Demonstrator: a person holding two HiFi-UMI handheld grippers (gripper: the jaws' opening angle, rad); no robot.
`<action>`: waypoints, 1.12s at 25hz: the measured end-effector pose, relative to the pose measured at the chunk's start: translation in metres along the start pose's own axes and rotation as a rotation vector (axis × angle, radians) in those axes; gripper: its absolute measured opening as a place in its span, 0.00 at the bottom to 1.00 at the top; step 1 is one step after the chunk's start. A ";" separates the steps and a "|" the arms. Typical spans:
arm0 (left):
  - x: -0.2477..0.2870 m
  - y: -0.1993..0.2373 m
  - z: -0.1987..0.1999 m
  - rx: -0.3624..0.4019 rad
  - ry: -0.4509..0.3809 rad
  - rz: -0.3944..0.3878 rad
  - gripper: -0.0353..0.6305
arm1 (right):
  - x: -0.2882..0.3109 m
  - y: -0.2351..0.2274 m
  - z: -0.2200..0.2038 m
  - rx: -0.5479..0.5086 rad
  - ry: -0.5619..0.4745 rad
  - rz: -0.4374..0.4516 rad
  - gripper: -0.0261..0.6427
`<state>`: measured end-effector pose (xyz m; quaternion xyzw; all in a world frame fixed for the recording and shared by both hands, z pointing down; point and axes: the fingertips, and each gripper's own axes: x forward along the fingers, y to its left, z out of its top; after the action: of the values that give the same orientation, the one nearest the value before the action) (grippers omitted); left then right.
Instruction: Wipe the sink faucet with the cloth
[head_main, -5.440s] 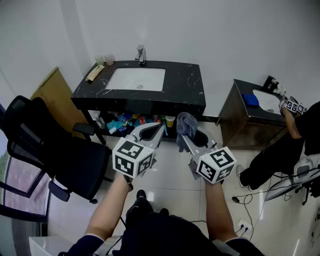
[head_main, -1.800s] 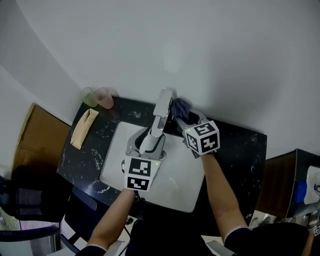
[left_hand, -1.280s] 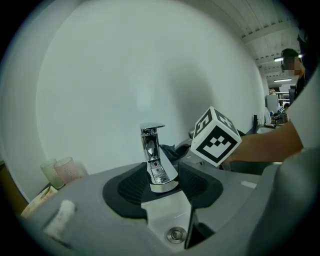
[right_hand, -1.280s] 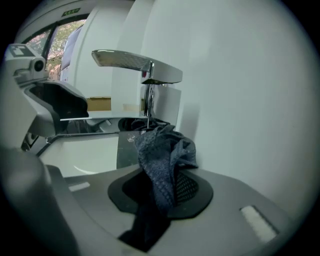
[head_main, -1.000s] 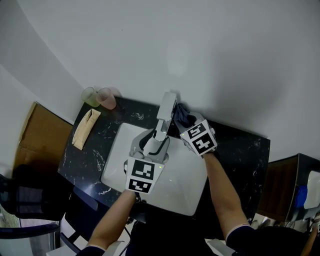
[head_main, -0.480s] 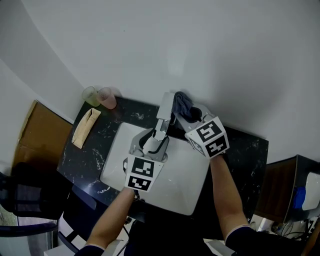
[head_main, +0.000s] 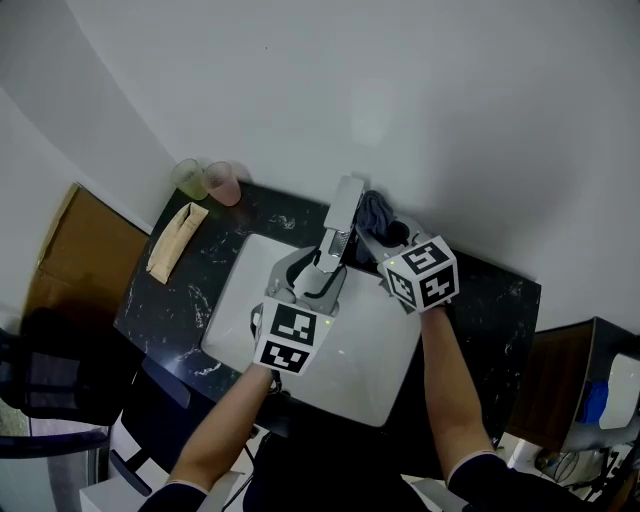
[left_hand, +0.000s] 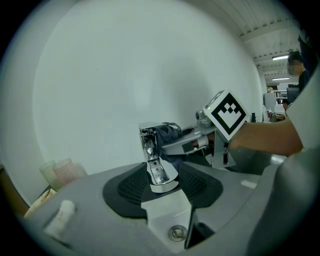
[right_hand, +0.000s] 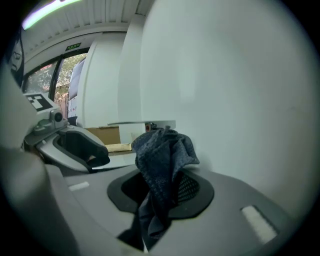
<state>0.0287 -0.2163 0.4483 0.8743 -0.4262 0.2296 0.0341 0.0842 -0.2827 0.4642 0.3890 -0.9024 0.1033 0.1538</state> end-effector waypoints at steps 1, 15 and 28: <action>0.000 0.000 0.000 0.001 0.000 -0.001 0.35 | 0.003 0.000 -0.006 0.001 0.016 0.006 0.18; -0.001 -0.001 -0.002 0.003 0.011 -0.008 0.35 | 0.026 0.001 -0.054 -0.132 0.232 0.014 0.19; 0.000 0.000 -0.001 0.005 0.012 0.001 0.35 | 0.009 0.001 -0.051 -0.104 0.217 0.059 0.32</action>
<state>0.0281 -0.2158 0.4488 0.8728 -0.4259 0.2360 0.0343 0.0878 -0.2721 0.5152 0.3404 -0.8956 0.1023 0.2674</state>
